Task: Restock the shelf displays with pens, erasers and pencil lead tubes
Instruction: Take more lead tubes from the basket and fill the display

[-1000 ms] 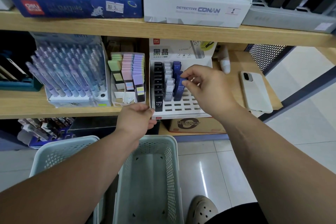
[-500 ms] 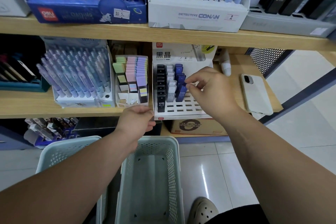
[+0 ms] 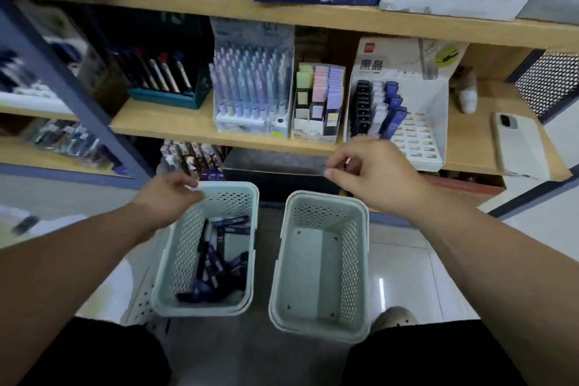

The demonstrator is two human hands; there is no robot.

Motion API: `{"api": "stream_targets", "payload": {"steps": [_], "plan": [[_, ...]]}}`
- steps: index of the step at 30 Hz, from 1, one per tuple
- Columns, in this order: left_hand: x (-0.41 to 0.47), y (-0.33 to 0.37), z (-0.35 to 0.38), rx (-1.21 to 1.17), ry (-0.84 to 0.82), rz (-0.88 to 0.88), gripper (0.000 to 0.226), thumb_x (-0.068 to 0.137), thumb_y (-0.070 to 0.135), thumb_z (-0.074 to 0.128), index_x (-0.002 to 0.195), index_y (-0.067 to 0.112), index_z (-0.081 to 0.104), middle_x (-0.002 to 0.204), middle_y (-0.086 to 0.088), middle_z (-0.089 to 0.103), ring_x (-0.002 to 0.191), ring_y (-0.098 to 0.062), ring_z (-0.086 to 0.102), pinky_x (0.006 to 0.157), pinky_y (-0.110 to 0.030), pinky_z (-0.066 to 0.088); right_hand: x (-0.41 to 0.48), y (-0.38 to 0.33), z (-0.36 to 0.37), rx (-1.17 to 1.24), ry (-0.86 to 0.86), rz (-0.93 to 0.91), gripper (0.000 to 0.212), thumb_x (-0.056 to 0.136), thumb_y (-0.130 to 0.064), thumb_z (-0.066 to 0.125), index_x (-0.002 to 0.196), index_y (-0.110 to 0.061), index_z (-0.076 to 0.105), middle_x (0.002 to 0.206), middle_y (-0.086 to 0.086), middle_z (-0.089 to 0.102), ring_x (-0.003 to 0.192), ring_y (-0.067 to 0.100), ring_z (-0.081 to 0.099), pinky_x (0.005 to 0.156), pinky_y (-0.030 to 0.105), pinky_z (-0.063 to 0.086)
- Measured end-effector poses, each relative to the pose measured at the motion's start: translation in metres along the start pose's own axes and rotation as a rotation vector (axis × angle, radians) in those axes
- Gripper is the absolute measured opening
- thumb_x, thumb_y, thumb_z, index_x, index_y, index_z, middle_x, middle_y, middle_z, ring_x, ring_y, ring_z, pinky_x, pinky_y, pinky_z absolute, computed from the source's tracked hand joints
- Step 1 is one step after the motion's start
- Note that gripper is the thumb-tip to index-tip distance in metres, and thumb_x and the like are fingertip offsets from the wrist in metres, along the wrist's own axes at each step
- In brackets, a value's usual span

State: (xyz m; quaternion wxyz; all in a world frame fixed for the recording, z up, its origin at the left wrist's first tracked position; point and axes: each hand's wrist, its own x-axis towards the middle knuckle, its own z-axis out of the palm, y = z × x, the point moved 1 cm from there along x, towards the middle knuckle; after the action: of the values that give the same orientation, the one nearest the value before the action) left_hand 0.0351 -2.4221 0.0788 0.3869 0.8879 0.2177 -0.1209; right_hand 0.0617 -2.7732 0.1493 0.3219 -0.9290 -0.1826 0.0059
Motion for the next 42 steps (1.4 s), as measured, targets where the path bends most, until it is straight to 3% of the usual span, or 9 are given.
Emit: {"api": "stream_targets", "payload": {"steps": [7, 12, 14, 17, 20, 25, 29, 35, 42], "plan": [[-0.003, -0.077, -0.02, 0.258, -0.064, -0.075, 0.04, 0.091, 0.039, 0.068, 0.124, 0.02, 0.059, 0.104, -0.004, 0.064, 0.09, -0.025, 0.06, 0.076, -0.031, 0.045, -0.011, -0.03, 0.086, -0.057, -0.415, 0.04, 0.028, 0.086, -0.038, 0.077, 0.109, -0.024, 0.073, 0.105, -0.008, 0.065, 0.09, 0.009, 0.065, 0.082, 0.031, 0.053], [0.011, -0.136, 0.017, 0.252, -0.213, -0.148, 0.052, 0.1, 0.034, 0.056, 0.145, 0.01, 0.045, 0.123, -0.013, 0.066, 0.111, -0.03, 0.059, 0.091, -0.029, 0.044, 0.013, -0.04, 0.17, -0.023, -0.625, 0.124, 0.044, 0.089, -0.044, 0.073, 0.128, -0.025, 0.064, 0.12, -0.006, 0.066, 0.107, 0.012, 0.063, 0.093, 0.031, 0.051], [0.019, -0.15, 0.03, 0.194, -0.203, -0.129, 0.05, 0.102, 0.033, 0.05, 0.147, 0.01, 0.043, 0.124, -0.013, 0.067, 0.109, -0.029, 0.061, 0.087, -0.026, 0.042, 0.031, -0.042, 0.211, 0.025, -0.67, 0.184, 0.049, 0.091, -0.041, 0.071, 0.135, -0.022, 0.06, 0.13, -0.002, 0.063, 0.115, 0.014, 0.061, 0.097, 0.029, 0.048], [0.032, -0.17, 0.039, 0.064, -0.142, -0.11, 0.039, 0.102, 0.033, 0.051, 0.138, 0.018, 0.052, 0.115, -0.01, 0.069, 0.089, -0.025, 0.064, 0.077, -0.028, 0.047, 0.057, -0.038, 0.272, 0.043, -0.734, 0.273, 0.056, 0.094, -0.035, 0.068, 0.144, -0.017, 0.051, 0.146, 0.003, 0.054, 0.129, 0.019, 0.054, 0.101, 0.025, 0.042], [0.037, -0.192, 0.039, -0.183, -0.159, -0.168, 0.013, 0.099, 0.028, 0.06, 0.106, 0.023, 0.069, 0.094, -0.011, 0.072, 0.068, -0.027, 0.066, 0.061, -0.037, 0.057, 0.077, -0.029, 0.328, -0.003, -0.793, 0.359, 0.061, 0.096, -0.035, 0.066, 0.15, -0.013, 0.045, 0.153, 0.007, 0.046, 0.135, 0.025, 0.049, 0.11, 0.034, 0.041], [0.042, -0.214, 0.036, -0.283, -0.269, -0.122, 0.017, 0.097, 0.032, 0.062, 0.084, 0.027, 0.071, 0.073, 0.004, 0.069, 0.065, -0.015, 0.066, 0.06, -0.029, 0.056, 0.102, -0.004, 0.39, -0.155, -0.776, 0.422, 0.052, 0.095, -0.038, 0.063, 0.139, -0.013, 0.052, 0.143, 0.013, 0.05, 0.12, 0.032, 0.055, 0.102, 0.04, 0.047], [0.043, -0.216, 0.043, -0.319, -0.237, -0.099, 0.025, 0.098, 0.027, 0.062, 0.075, 0.017, 0.065, 0.055, 0.005, 0.056, 0.052, -0.008, 0.053, 0.055, -0.019, 0.045, 0.104, 0.009, 0.41, -0.227, -0.612, 0.478, 0.072, 0.091, -0.052, 0.064, 0.146, -0.009, 0.045, 0.147, 0.013, 0.044, 0.133, 0.032, 0.044, 0.113, 0.039, 0.038], [0.037, -0.219, 0.049, -0.348, -0.187, -0.035, 0.025, 0.098, 0.025, 0.06, 0.078, 0.011, 0.061, 0.057, 0.003, 0.052, 0.052, -0.004, 0.047, 0.053, -0.017, 0.041, 0.087, 0.014, 0.431, -0.291, -0.571, 0.546, 0.09, 0.092, -0.061, 0.056, 0.157, -0.01, 0.02, 0.161, 0.011, 0.02, 0.147, 0.033, 0.019, 0.122, 0.04, 0.018], [0.031, -0.22, 0.058, -0.45, -0.141, -0.056, 0.024, 0.098, 0.028, 0.058, 0.076, 0.018, 0.06, 0.06, -0.001, 0.05, 0.056, -0.012, 0.045, 0.054, -0.026, 0.04, 0.076, 0.01, 0.45, -0.266, -0.52, 0.599, 0.076, 0.092, -0.062, 0.053, 0.145, -0.009, 0.036, 0.146, 0.012, 0.033, 0.139, 0.032, 0.026, 0.116, 0.041, 0.025]]}}
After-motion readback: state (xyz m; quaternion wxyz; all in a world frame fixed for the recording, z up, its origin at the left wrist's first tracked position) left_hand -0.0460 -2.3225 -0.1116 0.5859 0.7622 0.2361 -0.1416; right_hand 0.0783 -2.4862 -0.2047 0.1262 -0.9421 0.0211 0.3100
